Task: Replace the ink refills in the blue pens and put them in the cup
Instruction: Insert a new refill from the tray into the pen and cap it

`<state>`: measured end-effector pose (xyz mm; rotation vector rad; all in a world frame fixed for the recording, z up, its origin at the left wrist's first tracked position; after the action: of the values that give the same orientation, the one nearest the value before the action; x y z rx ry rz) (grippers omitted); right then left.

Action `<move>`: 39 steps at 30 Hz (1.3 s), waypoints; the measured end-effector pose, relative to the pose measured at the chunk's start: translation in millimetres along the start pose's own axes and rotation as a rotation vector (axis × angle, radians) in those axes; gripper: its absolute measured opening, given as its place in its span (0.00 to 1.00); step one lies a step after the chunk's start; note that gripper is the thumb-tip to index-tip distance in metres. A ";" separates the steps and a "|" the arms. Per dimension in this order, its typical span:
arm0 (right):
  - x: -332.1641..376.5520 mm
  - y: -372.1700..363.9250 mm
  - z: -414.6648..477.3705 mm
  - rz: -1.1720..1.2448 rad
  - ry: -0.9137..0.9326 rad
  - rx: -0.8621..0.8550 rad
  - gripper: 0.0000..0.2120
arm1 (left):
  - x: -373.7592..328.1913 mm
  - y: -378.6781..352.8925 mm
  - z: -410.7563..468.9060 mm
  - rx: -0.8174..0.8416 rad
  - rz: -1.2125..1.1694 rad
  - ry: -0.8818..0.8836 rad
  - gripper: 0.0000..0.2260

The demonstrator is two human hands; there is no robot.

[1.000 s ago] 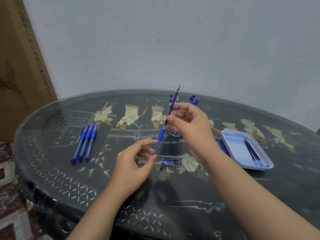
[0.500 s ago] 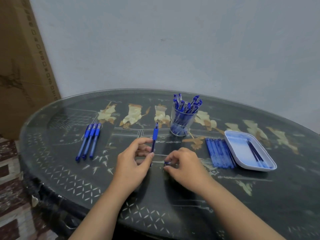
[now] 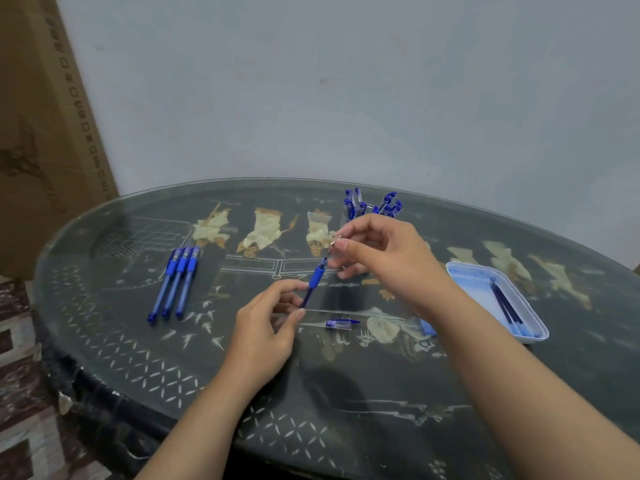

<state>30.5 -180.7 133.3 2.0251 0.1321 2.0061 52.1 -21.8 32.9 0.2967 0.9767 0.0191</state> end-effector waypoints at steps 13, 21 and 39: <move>-3.6 -14.8 10.6 -0.603 0.052 0.004 0.08 | -1.8 -0.9 0.0 0.018 -0.009 -0.009 0.21; -14.9 -13.1 8.9 -0.310 0.056 -0.038 0.04 | -4.2 -1.6 0.2 0.026 -0.018 -0.004 0.19; -29.5 -11.3 10.0 -0.125 0.016 -0.104 0.04 | -4.7 -1.6 -0.5 0.028 -0.035 0.016 0.22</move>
<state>41.1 -179.1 101.9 1.8895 0.1508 1.9119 48.9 -23.9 36.0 0.3051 0.9982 -0.0241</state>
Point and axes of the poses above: each hand's wrist, its own z-axis towards the middle knuckle, its own y-axis out of the back of the hand, x = y × z, the point moved 9 cm from there along z, towards the middle knuckle, and after that the axes turned 8 degrees about -y, right-handed, at the moved point
